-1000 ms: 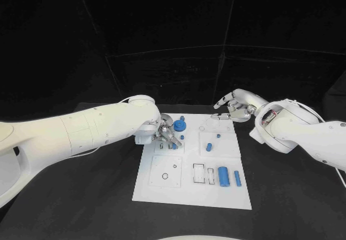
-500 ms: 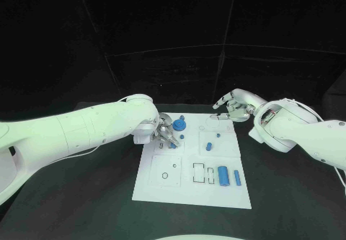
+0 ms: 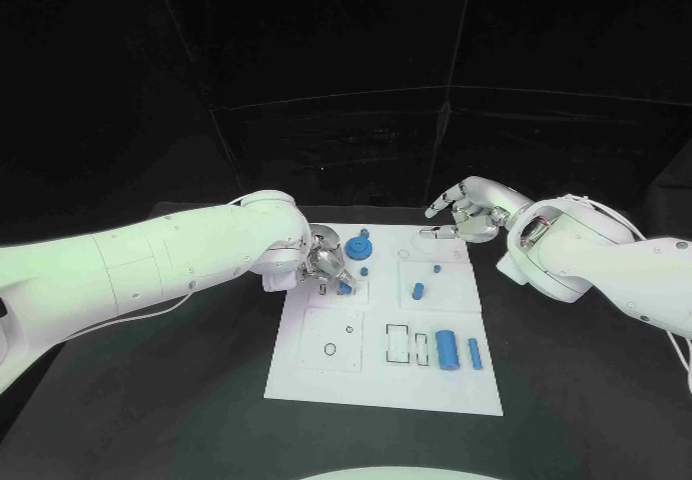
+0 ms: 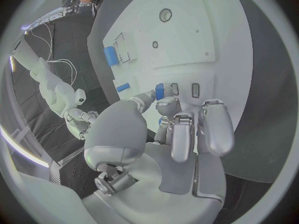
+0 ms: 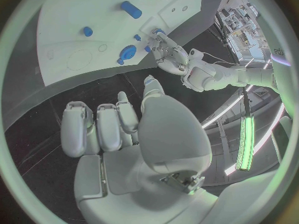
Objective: Assemble the parts on the task board
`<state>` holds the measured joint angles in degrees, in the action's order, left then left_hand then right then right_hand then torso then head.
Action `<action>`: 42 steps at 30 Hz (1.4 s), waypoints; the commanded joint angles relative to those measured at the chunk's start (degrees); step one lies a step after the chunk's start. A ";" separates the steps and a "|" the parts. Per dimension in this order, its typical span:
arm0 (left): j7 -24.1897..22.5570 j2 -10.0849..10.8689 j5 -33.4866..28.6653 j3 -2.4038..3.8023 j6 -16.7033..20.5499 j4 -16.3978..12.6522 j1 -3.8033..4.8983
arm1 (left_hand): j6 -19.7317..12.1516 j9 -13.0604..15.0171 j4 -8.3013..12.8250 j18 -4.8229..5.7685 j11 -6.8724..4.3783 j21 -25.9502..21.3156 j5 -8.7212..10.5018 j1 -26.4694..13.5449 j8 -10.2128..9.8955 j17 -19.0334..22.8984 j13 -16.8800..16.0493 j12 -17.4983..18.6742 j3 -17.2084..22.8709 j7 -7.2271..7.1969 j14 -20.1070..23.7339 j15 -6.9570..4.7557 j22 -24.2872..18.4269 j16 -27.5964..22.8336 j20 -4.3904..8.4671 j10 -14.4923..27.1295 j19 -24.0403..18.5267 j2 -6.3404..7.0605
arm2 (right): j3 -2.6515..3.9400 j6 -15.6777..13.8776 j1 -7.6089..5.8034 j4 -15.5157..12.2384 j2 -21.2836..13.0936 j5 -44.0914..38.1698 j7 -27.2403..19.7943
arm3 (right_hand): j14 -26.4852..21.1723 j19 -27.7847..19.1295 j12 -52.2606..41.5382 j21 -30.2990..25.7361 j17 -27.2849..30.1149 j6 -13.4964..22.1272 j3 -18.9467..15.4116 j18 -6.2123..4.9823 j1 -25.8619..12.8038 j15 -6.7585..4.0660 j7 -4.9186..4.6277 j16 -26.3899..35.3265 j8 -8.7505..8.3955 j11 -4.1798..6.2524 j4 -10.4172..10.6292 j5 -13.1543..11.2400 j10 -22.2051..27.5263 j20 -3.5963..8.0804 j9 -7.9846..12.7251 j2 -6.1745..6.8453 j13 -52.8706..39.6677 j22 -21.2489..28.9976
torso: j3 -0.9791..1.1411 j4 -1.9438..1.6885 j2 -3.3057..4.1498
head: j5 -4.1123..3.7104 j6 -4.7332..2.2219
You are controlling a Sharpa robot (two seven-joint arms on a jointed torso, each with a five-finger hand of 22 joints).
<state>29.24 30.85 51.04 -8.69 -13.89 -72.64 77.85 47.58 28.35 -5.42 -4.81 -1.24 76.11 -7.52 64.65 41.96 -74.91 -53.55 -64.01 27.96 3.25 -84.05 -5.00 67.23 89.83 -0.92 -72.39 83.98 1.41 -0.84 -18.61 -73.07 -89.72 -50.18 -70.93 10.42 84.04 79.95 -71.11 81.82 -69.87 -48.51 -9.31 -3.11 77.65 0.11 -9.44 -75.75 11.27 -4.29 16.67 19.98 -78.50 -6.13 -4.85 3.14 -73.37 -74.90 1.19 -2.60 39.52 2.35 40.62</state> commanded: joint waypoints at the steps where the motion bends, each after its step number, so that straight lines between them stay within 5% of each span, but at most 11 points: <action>1: -1.05 0.78 -0.78 0.01 4.70 -0.96 0.10 | -0.21 0.12 9.97 0.45 -0.08 -0.03 -0.02 -0.88 0.41 -15.09 -0.22 -0.32 10.52 -0.18 -5.95 0.01 0.17 0.17 -0.22 -0.67 0.07 0.11 | 0.03 0.56 -0.13 0.07 0.02 0.04 -0.47 | 1.64 -0.38 0.12 -0.24 0.05 0.24 -0.32 -0.44 -0.26 -0.26 0.10 0.23 0.22 0.00 -0.02 0.31 0.50 -0.05 -0.08 -0.17 0.05 -0.38 | -0.03 -0.11 -0.02 | -0.05 0.19; 14: -0.60 1.50 3.20 -0.07 7.41 -1.88 -0.14 | -0.21 0.26 10.14 0.40 -0.14 -0.17 -0.09 -1.04 0.61 -15.09 0.00 -0.21 11.14 -0.23 -5.95 -0.05 -0.04 0.17 -0.17 -0.66 0.04 0.23 | 0.03 0.62 -0.12 0.12 -0.20 0.66 -1.15 | 1.64 -0.45 0.21 -0.35 0.13 0.44 -0.52 -0.47 -0.69 -0.25 0.08 0.35 0.51 -0.01 0.02 -0.01 0.59 -0.04 -0.07 -0.54 0.17 -0.25 | -0.02 -0.11 0.00 | 0.43 0.60; 35: -0.02 1.15 6.63 -0.42 6.08 -0.65 -1.48 | -0.27 0.34 10.15 0.39 -0.13 -0.23 -0.09 -1.18 0.71 -15.09 0.36 0.06 11.59 -0.20 -5.95 -0.06 -0.10 0.17 -0.14 -0.48 0.03 0.16 | 0.03 -1.07 -0.12 0.16 -0.20 1.60 -2.82 | 1.07 -1.88 1.69 -1.68 2.30 0.52 -0.65 -0.96 -0.66 -0.27 0.14 2.18 1.26 0.02 -0.13 -0.53 1.68 -0.03 -0.11 -1.41 1.47 1.84 | 0.00 -0.06 0.01 | 0.60 1.32; 38: 0.03 1.24 6.67 -0.47 5.75 -0.69 -1.53 | -0.27 0.34 10.15 0.39 -0.13 -0.23 -0.09 -1.18 0.71 -15.09 0.36 0.06 11.59 -0.20 -5.95 -0.06 -0.10 0.17 -0.14 -0.48 0.03 0.16 | 0.03 -1.95 -0.12 0.32 -0.19 2.40 -3.60 | 0.05 -4.52 4.78 -4.15 5.55 0.37 -0.98 -1.79 -0.33 -0.37 0.24 5.10 2.07 0.12 -0.15 -0.36 3.89 0.00 -0.20 -1.63 4.11 5.54 | -0.02 -0.05 -0.03 | 0.58 1.34; 42: 0.07 1.35 6.70 -0.50 5.29 -0.81 -1.55 | -0.28 0.35 10.16 0.40 -0.13 -0.20 -0.08 -1.20 0.73 -15.09 0.33 0.04 11.63 -0.20 -5.95 -0.06 -0.06 0.17 -0.14 -0.49 0.04 0.17 | 0.03 -4.72 -0.12 0.72 -0.14 5.54 -6.67 | -5.60 -14.38 19.14 -14.05 19.89 0.36 -1.42 -4.60 0.97 -0.12 0.24 18.63 3.61 0.01 -0.21 0.10 14.54 -0.13 -0.37 -2.16 16.43 18.84 | -0.02 -0.03 0.02 | 0.58 1.36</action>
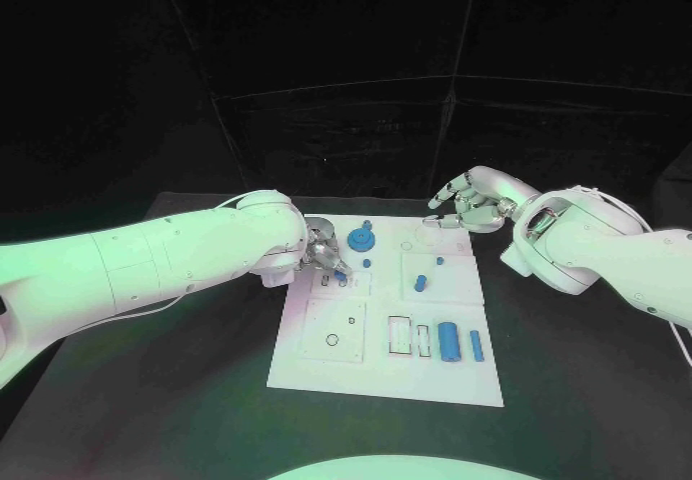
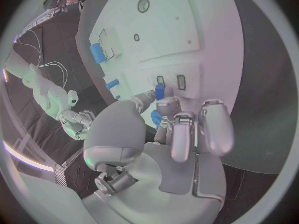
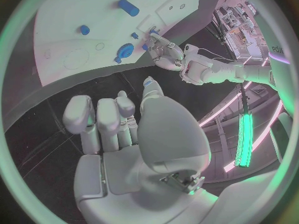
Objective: Assemble the parts on the task board
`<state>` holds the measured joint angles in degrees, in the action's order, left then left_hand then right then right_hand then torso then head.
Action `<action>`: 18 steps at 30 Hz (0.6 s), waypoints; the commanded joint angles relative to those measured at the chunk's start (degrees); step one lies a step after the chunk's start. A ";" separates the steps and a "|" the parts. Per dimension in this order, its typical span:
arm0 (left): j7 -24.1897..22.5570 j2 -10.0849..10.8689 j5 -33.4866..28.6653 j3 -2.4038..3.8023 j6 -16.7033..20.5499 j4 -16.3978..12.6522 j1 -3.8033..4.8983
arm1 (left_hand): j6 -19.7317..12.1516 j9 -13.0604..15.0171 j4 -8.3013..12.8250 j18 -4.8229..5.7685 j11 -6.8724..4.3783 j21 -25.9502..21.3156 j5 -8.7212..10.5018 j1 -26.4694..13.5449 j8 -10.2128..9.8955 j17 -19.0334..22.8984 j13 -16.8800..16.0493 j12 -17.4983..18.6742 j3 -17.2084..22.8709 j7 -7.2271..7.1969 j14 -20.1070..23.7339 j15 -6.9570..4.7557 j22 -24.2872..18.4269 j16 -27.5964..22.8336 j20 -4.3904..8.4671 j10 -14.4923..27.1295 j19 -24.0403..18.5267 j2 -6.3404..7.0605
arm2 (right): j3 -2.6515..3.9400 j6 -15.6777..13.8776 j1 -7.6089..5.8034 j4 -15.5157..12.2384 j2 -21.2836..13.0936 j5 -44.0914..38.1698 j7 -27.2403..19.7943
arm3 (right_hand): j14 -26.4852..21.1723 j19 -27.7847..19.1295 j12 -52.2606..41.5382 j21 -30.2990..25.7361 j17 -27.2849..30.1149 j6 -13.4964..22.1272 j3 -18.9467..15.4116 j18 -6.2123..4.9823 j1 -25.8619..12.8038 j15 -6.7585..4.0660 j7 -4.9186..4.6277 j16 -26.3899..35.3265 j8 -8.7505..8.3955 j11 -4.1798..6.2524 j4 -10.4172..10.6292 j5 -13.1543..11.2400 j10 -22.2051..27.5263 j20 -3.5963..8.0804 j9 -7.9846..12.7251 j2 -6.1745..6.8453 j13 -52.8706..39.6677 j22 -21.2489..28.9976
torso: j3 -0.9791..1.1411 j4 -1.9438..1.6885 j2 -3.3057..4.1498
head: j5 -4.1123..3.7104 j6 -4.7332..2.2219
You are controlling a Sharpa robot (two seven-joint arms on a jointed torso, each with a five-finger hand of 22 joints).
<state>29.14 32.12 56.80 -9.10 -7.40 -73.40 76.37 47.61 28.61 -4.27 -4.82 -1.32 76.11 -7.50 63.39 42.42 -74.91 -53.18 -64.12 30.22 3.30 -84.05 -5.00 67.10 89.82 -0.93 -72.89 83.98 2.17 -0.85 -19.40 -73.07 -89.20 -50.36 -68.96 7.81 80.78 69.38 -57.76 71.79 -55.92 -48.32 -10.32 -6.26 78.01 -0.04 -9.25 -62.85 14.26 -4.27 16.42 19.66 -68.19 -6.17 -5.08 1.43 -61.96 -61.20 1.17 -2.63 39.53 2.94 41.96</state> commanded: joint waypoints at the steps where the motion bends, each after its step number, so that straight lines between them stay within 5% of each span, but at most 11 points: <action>1: 0.18 0.08 0.94 -0.10 -1.40 -0.07 -0.07 | -0.32 0.10 9.02 0.41 -0.05 -0.18 -0.11 0.05 0.28 -15.09 -0.06 0.13 9.41 -0.25 -5.95 -0.06 0.11 0.18 -0.13 0.00 0.05 -0.57 | 0.03 -4.81 -0.13 0.25 0.05 4.87 -5.43 | -3.18 -5.48 9.36 -6.67 9.68 -0.10 -0.37 -2.01 1.77 -0.06 0.22 9.59 1.38 0.13 0.00 0.95 6.12 -0.04 -0.22 -0.97 8.66 8.02 | 0.01 0.00 -0.01 | 0.01 0.04; 5: 0.24 0.04 0.95 -0.11 -2.14 -0.16 -0.10 | -0.32 0.10 9.03 0.41 -0.05 -0.18 -0.11 0.04 0.29 -15.09 -0.10 0.11 9.42 -0.25 -5.95 -0.06 0.12 0.18 -0.13 -0.02 0.05 -0.57 | 0.03 -7.30 -0.13 0.44 0.09 9.29 -9.35 | -4.75 -8.32 13.99 -12.40 17.57 0.23 -0.42 -2.98 4.01 -0.14 0.25 18.24 2.22 0.24 -0.05 1.88 7.62 0.05 -0.07 -2.01 14.19 14.24 | 0.12 -0.01 -0.05 | 0.10 0.05; 10: 0.34 0.10 0.95 -0.12 -3.03 -0.32 -0.14 | -0.33 0.13 9.07 0.45 -0.06 -0.07 -0.10 0.03 0.32 -15.09 -0.44 -0.14 9.49 -0.26 -5.95 -0.06 0.30 0.18 -0.13 -0.19 0.10 -0.53 | 0.03 -8.71 -0.13 0.72 0.06 12.41 -11.87 | -4.73 -11.82 17.10 -20.90 20.70 0.73 -1.46 -4.34 4.68 0.06 0.14 24.01 2.80 0.09 -0.01 2.08 7.60 -0.06 0.25 -2.59 19.28 23.12 | 0.02 0.00 0.00 | 0.03 0.16; 18: 0.46 0.07 0.95 -0.12 -3.74 -0.28 -0.20 | -0.33 0.15 9.11 0.46 -0.06 -0.04 -0.09 0.00 0.36 -15.09 -0.48 -0.19 9.54 -0.26 -5.95 -0.06 0.37 0.18 -0.12 -0.22 0.11 -0.47 | 0.03 -9.41 -0.13 1.00 0.28 20.13 -16.21 | -5.26 -10.96 28.62 -31.26 27.15 -0.92 -1.33 -4.15 8.16 0.83 -0.19 38.65 2.27 -0.45 -0.11 1.59 7.26 -0.72 1.02 -4.39 32.58 30.22 | 0.09 -0.03 -0.03 | 0.09 0.15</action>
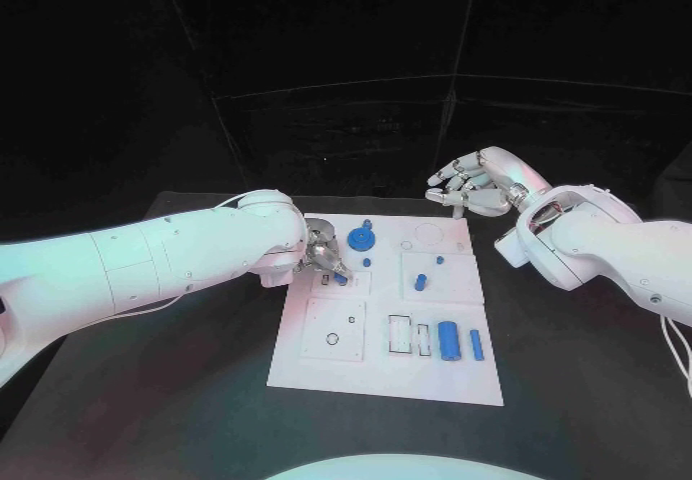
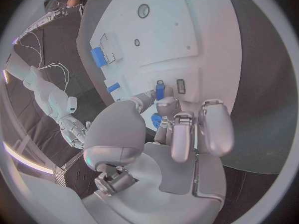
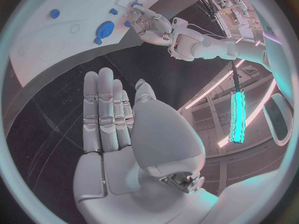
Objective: Assemble the parts on the task board
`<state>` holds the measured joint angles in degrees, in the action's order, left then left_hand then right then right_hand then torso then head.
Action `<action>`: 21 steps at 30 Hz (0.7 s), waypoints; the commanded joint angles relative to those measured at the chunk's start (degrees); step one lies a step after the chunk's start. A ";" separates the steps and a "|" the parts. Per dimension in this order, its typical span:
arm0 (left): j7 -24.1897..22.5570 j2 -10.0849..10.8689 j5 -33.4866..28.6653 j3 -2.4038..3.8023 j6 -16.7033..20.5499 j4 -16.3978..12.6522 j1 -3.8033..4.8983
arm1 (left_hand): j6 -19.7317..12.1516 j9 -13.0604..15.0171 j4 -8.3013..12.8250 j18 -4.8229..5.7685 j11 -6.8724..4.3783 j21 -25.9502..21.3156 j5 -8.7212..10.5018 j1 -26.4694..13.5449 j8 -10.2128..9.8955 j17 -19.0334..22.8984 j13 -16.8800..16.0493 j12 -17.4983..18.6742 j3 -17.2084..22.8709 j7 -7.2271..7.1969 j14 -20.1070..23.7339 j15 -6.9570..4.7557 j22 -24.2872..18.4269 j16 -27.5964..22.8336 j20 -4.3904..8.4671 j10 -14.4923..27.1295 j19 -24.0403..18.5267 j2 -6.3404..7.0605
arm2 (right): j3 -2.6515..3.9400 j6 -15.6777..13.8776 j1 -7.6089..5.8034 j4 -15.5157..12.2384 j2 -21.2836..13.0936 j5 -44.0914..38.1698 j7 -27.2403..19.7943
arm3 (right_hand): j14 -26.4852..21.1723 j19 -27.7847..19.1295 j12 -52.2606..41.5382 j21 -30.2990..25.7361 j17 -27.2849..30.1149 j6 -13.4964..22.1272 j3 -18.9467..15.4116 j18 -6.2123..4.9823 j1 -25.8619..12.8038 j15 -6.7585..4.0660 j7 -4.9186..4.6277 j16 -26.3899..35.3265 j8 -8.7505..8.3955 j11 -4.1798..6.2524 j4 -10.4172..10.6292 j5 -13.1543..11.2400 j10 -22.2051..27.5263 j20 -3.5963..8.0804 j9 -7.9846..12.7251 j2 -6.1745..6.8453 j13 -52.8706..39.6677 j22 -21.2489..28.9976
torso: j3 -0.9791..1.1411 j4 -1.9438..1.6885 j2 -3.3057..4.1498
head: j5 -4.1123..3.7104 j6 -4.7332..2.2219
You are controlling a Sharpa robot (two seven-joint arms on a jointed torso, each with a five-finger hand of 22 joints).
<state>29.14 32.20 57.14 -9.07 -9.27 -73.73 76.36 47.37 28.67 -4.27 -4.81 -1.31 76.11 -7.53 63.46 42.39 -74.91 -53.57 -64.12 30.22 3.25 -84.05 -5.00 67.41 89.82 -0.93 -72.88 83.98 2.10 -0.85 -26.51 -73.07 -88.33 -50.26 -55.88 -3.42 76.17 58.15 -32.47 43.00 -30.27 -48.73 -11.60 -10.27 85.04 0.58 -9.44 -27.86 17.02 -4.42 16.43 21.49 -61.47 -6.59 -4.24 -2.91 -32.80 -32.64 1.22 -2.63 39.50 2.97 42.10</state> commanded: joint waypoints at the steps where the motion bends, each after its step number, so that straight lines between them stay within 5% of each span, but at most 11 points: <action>1: 0.47 -0.06 0.61 -0.16 -1.89 0.07 -0.20 | -0.09 0.10 9.10 0.46 -0.07 -0.04 -0.06 -0.07 0.39 -15.09 -0.09 -0.19 9.54 -0.20 -5.95 -0.06 0.05 0.18 -0.12 -0.23 0.11 -0.40 | 0.04 -2.18 -0.13 0.19 0.21 8.14 -5.39 | -2.31 -0.51 5.34 -3.99 2.45 -0.50 0.05 -0.02 1.52 0.76 -0.29 5.90 -0.75 -0.74 -0.11 -0.34 1.71 -0.65 0.25 -0.20 5.17 2.57 | 0.04 -0.02 0.01 | 0.09 0.04; 6: 0.50 -0.37 0.61 -0.16 -2.08 0.27 -0.26 | -0.09 0.12 9.12 0.45 -0.07 -0.09 -0.05 -0.12 0.42 -15.09 -0.07 -0.18 9.59 -0.20 -5.95 -0.06 -0.03 0.18 -0.12 -0.23 0.09 -0.35 | 0.04 -1.27 -0.14 0.58 0.42 13.35 -7.23 | -9.27 -5.04 12.93 -12.77 7.63 0.36 0.42 0.44 3.10 3.88 -2.23 15.51 -2.69 -3.43 -0.49 -0.90 4.52 -3.19 0.44 -0.26 13.36 7.99 | -0.01 -0.09 0.02 | 0.24 -0.02; 9: 0.55 -0.49 0.61 -0.16 -2.40 0.36 -0.29 | -0.09 0.12 9.12 0.45 -0.07 -0.09 -0.05 -0.12 0.42 -15.09 -0.07 -0.18 9.59 -0.20 -5.95 -0.06 -0.03 0.18 -0.12 -0.23 0.09 -0.35 | 0.04 -0.77 -0.14 0.82 0.54 15.36 -7.87 | -10.59 -4.57 16.73 -19.75 12.36 0.27 0.64 -0.24 3.44 5.06 -3.39 21.02 -4.36 -4.08 -1.09 -1.14 3.64 -5.26 0.37 -0.25 19.83 13.22 | -0.01 0.00 -0.01 | 0.31 0.01; 21: 0.59 -0.81 0.59 -0.16 -3.76 0.32 -0.32 | -0.05 0.27 9.10 0.43 -0.08 -0.19 -0.36 -0.57 0.65 -15.09 0.08 -0.13 9.89 -0.24 -5.95 -0.07 -0.14 0.18 -0.11 -0.21 0.04 -0.14 | 0.04 0.59 -0.14 1.32 0.71 18.26 -8.98 | -10.32 1.23 21.26 -28.51 20.75 -0.15 1.35 -0.19 2.54 6.01 -3.69 24.32 -7.27 -5.10 -3.83 -1.36 2.72 -5.75 0.35 -0.38 28.74 20.92 | -0.03 -0.01 0.07 | 0.50 0.06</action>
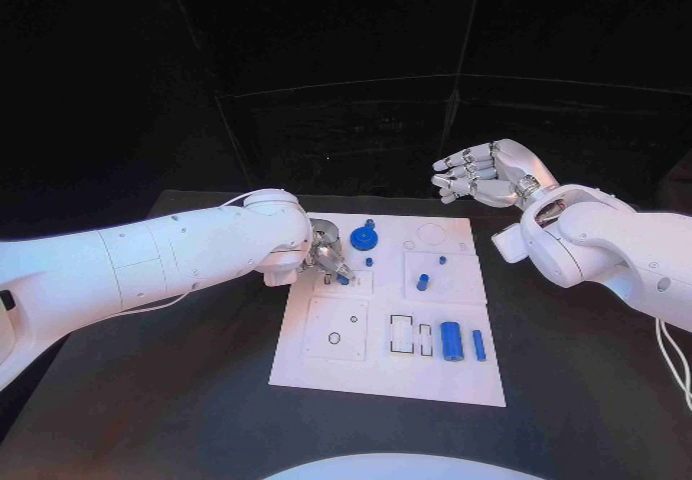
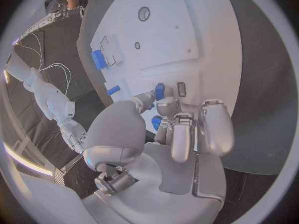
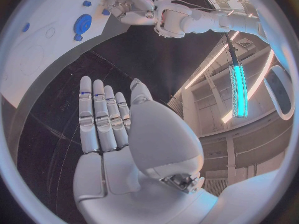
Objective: Assemble the parts on the task board
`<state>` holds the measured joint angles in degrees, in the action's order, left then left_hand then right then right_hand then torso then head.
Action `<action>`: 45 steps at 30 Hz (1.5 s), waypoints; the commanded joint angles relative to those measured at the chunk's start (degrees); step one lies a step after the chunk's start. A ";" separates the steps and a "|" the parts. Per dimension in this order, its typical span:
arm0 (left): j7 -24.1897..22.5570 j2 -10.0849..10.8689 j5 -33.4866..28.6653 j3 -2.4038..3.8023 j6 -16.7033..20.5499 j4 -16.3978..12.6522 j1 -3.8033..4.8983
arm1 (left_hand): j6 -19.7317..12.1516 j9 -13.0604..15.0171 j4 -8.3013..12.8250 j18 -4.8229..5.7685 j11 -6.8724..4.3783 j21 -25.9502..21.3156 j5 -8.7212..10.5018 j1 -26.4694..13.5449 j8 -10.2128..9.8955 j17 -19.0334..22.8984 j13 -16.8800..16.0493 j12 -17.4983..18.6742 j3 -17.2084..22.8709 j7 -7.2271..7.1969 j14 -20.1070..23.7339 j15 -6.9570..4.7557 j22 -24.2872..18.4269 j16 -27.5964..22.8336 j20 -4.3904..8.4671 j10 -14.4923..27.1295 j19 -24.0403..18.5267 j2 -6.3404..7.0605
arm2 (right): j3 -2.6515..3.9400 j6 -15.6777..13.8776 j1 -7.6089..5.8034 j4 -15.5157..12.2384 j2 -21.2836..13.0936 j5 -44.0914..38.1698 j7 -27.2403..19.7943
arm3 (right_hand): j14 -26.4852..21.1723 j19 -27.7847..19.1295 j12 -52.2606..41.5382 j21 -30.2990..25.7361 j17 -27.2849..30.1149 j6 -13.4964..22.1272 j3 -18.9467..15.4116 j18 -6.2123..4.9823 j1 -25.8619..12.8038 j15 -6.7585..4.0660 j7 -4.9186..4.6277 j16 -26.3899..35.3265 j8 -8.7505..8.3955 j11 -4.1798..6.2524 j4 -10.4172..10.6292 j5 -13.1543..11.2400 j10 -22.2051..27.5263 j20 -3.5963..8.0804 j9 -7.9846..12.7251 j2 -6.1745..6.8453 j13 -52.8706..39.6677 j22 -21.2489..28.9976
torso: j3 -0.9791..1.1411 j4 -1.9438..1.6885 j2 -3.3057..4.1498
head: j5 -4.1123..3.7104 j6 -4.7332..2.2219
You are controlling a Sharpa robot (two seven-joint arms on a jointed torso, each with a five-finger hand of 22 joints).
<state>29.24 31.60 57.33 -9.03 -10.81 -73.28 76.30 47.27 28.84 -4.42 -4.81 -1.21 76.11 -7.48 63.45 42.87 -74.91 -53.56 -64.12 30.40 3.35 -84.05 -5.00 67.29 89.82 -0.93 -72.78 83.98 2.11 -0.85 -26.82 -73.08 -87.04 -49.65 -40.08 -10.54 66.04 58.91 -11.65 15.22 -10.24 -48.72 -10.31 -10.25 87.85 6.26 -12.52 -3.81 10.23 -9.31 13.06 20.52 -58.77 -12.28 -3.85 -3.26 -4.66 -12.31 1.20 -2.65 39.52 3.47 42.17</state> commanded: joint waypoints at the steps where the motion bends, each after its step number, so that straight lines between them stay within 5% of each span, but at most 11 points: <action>1: 0.49 -0.24 0.40 -0.20 -2.27 -0.11 -0.26 | 0.06 0.10 9.25 0.43 -0.17 -0.19 -0.41 -0.56 0.17 -15.09 0.07 -0.13 9.72 -0.34 -5.95 -0.07 -0.01 0.18 -0.11 -0.31 0.04 -0.15 | 0.04 0.99 -0.13 0.05 0.11 2.50 -1.89 | -0.39 0.56 0.61 -1.17 1.16 -0.06 0.09 -0.21 -0.37 0.43 -0.69 0.25 -0.67 -0.29 -0.68 -0.44 0.15 -0.13 -0.04 0.00 0.85 0.94 | 0.00 0.03 0.03 | 0.01 0.03; 9: 0.51 -0.42 0.39 -0.21 -2.50 0.31 -0.26 | 0.57 0.39 8.25 0.44 -0.33 -0.19 -0.45 -2.47 0.75 -15.09 -0.03 -0.37 9.53 -0.61 -5.95 -0.14 0.11 0.18 -0.06 -0.52 0.07 0.18 | 0.04 1.32 -0.13 0.27 0.20 2.66 -1.90 | -1.10 0.82 1.14 -2.59 2.58 0.43 0.14 -0.15 -0.90 0.77 -1.05 0.28 -1.29 -0.66 -1.36 -0.64 0.79 -0.42 -0.02 0.04 1.10 2.07 | 0.03 0.03 -0.01 | 0.02 0.18; 20: 0.53 -0.52 0.39 -0.21 -3.00 0.75 -0.25 | 2.13 0.58 3.86 0.48 -0.87 -0.17 -0.15 -8.35 1.53 -15.09 -0.65 -1.35 4.51 -1.34 -5.95 -0.61 0.40 0.18 0.33 -0.90 0.18 1.42 | 0.04 1.52 -0.14 0.68 0.40 2.70 -1.64 | -1.24 0.95 1.23 -3.02 3.02 0.53 0.10 -0.16 -1.19 0.86 -1.16 0.26 -1.44 -0.77 -1.54 -0.71 0.94 -0.51 -0.04 0.04 1.09 2.42 | 0.03 0.08 0.05 | -0.02 0.35; 45: 0.68 -0.89 0.08 -0.19 -2.46 1.68 -0.21 | 3.42 0.72 -0.83 0.57 -1.19 -0.06 -0.02 -12.41 2.12 -15.09 -1.88 -2.94 -1.95 -1.72 -5.95 -0.89 0.92 0.18 0.65 -1.71 0.39 0.68 | 0.04 2.26 -0.14 1.37 0.66 2.71 -0.85 | -2.44 1.19 1.52 -5.00 5.11 1.00 -0.24 -0.09 -2.75 1.42 -1.68 0.29 -1.89 -1.30 -2.25 -1.51 2.02 -1.00 -0.09 -0.01 1.08 3.97 | -0.01 -0.01 0.02 | -0.17 0.42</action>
<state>29.56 30.74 57.44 -9.21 -12.68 -71.69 76.05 50.29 29.49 -5.35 -4.82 -2.46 76.11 -7.82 51.50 44.73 -74.91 -55.37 -66.68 28.64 1.64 -84.05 -5.42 68.12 89.82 -0.51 -74.02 83.96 2.75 -0.85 -25.11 -73.08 -85.61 -49.04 -37.57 -11.29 64.16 59.72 -10.35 10.59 -5.19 -48.08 -10.53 -10.24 85.49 7.67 -12.29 -3.81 8.63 -10.54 11.09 19.19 -57.10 -13.10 -3.86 -3.34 -3.61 -8.38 1.19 -2.60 39.52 3.32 42.58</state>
